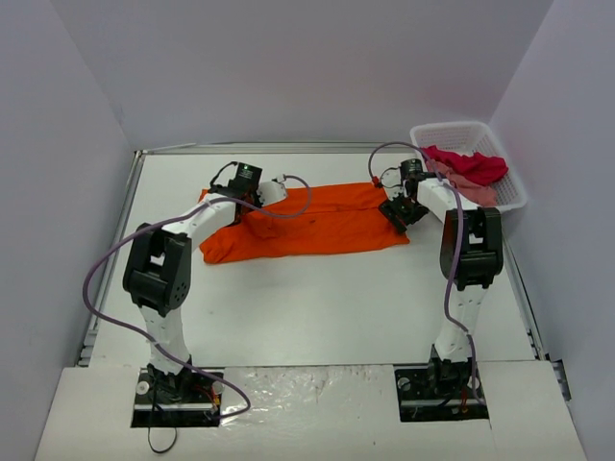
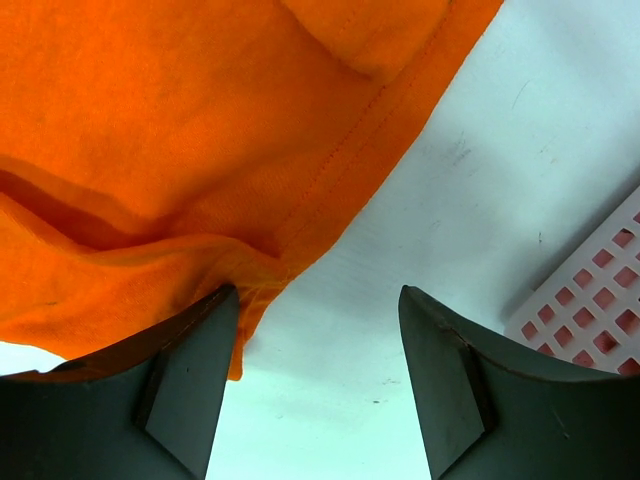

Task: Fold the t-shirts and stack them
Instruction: Fold the other side of the tshirt into a rectangle

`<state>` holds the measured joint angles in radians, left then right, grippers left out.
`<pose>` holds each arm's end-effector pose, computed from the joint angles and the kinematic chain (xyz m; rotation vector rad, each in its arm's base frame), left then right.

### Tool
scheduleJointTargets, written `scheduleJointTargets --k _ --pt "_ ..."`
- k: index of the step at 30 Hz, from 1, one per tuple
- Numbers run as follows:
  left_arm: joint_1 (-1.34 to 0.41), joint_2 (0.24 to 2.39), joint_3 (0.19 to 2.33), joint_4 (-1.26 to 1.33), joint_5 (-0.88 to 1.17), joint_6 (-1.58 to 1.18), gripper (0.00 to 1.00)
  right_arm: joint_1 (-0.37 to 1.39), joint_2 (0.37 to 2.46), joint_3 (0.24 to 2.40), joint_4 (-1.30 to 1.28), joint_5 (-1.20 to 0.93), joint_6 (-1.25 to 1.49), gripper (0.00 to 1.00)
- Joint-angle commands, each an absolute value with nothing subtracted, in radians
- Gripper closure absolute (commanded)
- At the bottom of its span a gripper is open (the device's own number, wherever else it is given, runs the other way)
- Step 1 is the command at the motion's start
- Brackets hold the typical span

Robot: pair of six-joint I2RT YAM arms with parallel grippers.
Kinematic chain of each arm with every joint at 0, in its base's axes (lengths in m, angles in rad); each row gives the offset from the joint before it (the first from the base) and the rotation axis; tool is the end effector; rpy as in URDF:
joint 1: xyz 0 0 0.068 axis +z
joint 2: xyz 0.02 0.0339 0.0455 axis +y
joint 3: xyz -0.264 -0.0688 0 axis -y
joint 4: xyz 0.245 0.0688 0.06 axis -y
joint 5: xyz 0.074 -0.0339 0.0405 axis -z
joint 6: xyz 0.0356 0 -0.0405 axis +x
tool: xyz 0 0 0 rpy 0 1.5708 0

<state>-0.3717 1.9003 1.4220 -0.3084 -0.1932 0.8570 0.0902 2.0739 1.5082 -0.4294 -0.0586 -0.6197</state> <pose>0.4008 -0.1489 0.2267 1.2968 2.0041 0.4613 0.4439 0.0422 0.1722 -0.9135 2.4004 -0.1263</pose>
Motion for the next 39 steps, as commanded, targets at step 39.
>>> scheduleJointTargets --k 39 --pt "-0.354 1.741 1.333 -0.374 -0.097 0.786 0.64 0.071 1.933 1.416 -0.472 -0.127 -0.589 0.35"
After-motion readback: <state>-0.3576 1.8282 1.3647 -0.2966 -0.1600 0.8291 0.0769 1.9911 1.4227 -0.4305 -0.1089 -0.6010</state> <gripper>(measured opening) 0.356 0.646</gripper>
